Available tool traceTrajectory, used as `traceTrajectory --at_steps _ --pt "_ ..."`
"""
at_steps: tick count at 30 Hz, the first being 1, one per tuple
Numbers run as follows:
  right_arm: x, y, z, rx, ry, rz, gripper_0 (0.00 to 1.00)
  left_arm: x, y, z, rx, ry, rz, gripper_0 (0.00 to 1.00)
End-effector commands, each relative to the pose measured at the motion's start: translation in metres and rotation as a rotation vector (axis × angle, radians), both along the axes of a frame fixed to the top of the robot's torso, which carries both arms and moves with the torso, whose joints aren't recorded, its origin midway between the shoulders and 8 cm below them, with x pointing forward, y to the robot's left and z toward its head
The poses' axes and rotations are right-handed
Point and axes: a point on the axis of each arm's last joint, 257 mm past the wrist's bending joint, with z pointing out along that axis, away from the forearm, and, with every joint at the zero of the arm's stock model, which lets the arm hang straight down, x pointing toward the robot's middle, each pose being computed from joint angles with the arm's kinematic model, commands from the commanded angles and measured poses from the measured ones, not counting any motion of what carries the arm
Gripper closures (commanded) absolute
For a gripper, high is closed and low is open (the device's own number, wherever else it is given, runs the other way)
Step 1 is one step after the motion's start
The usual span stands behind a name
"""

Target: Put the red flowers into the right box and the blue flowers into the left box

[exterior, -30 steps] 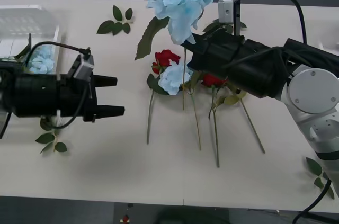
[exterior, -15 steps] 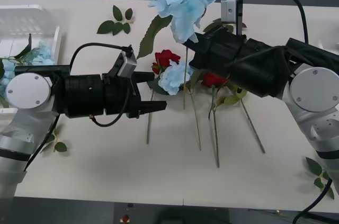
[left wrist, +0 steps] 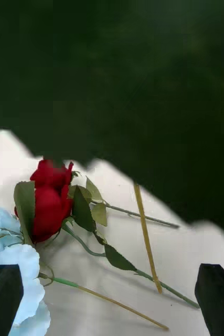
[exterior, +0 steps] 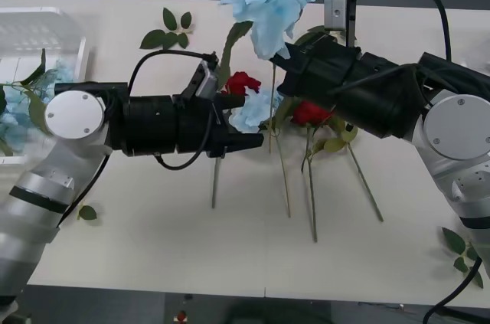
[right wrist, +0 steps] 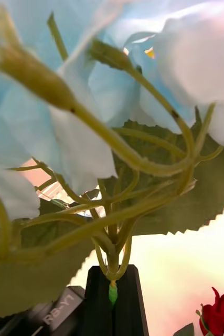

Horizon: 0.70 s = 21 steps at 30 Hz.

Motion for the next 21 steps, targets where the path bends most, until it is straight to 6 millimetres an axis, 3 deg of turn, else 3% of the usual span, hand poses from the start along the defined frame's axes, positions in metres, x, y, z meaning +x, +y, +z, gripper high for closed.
traceTrajectory --at_steps 1,8,10,14,17,18,21 --pt "-0.004 0.002 0.012 -0.016 -0.054 0.01 1.0 0.005 -0.017 0.023 -0.063 0.024 0.002 0.04" --pt "-0.004 0.002 0.012 -0.015 -0.056 0.012 1.0 0.009 -0.035 0.026 -0.116 0.06 0.005 0.07" --pt "-0.004 0.002 0.013 -0.011 -0.056 0.013 1.0 0.008 -0.038 0.026 -0.123 0.063 0.006 0.25" --pt "-0.005 0.002 0.013 -0.012 -0.056 0.014 1.0 0.007 -0.043 0.028 -0.126 0.062 0.0 0.37" --pt "-0.005 0.002 0.013 -0.013 -0.058 0.015 1.0 0.007 -0.047 0.027 -0.127 0.066 0.001 0.89" --pt "-0.005 0.002 0.013 -0.013 -0.059 0.013 1.0 0.006 -0.048 0.026 -0.129 0.068 0.002 0.99" --pt "-0.005 0.002 0.013 -0.011 -0.056 0.016 1.0 0.007 -0.049 0.026 -0.13 0.069 0.006 1.0"
